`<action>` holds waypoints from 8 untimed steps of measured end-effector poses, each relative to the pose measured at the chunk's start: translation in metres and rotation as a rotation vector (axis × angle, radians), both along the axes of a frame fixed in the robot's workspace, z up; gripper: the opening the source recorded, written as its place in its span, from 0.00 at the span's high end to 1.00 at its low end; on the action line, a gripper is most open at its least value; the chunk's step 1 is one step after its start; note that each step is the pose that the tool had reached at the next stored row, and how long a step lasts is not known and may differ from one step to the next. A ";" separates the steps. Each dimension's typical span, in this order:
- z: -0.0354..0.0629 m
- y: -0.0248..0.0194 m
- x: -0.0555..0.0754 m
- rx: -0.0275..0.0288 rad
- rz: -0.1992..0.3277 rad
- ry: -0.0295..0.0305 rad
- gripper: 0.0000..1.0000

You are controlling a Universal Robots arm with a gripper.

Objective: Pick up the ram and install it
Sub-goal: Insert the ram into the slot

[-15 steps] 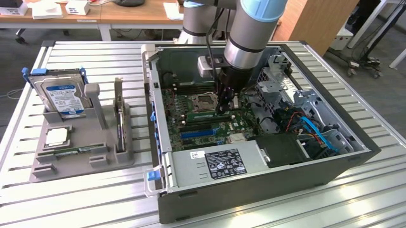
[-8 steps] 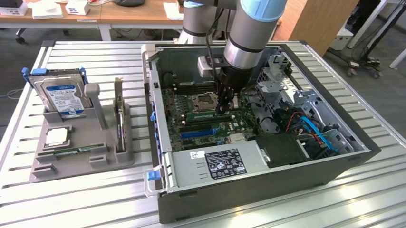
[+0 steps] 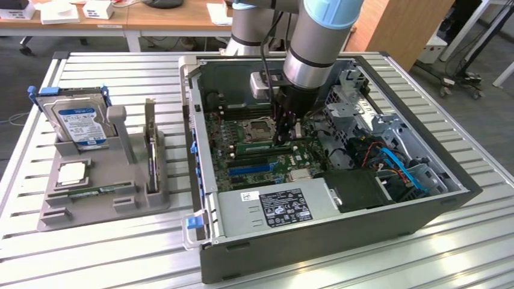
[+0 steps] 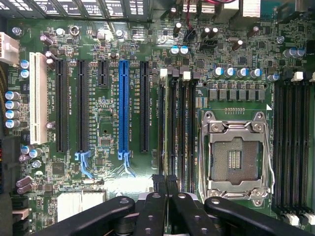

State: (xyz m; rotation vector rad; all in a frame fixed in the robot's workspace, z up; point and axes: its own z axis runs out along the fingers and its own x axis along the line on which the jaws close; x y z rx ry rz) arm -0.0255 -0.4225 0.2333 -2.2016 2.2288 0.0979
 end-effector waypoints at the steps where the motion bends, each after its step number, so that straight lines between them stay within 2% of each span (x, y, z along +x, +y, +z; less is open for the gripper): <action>1: 0.0000 0.0000 0.000 0.0000 0.000 0.0000 0.89; 8: -0.0005 0.0000 0.000 0.0000 0.000 0.0000 0.89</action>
